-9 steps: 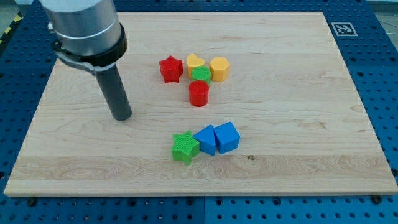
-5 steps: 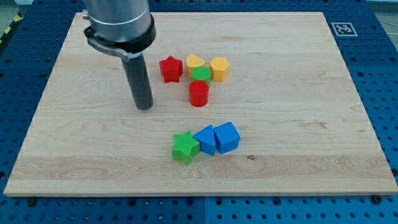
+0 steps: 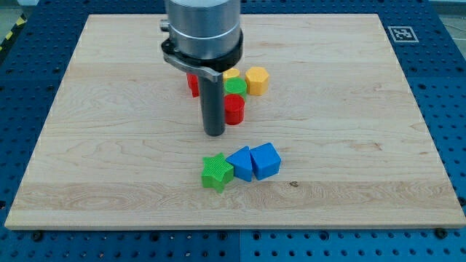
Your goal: Move the green circle to the bottom of red star
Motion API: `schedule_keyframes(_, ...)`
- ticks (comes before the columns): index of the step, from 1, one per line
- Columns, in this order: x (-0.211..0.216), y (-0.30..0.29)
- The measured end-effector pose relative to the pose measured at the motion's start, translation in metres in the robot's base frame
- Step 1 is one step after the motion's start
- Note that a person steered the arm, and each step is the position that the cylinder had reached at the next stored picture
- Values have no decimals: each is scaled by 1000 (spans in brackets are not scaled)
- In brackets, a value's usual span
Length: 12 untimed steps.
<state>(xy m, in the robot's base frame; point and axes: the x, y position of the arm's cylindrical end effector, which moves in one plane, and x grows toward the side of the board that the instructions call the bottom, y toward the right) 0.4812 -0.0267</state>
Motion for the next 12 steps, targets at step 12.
schedule_keyframes(12,-60,48)
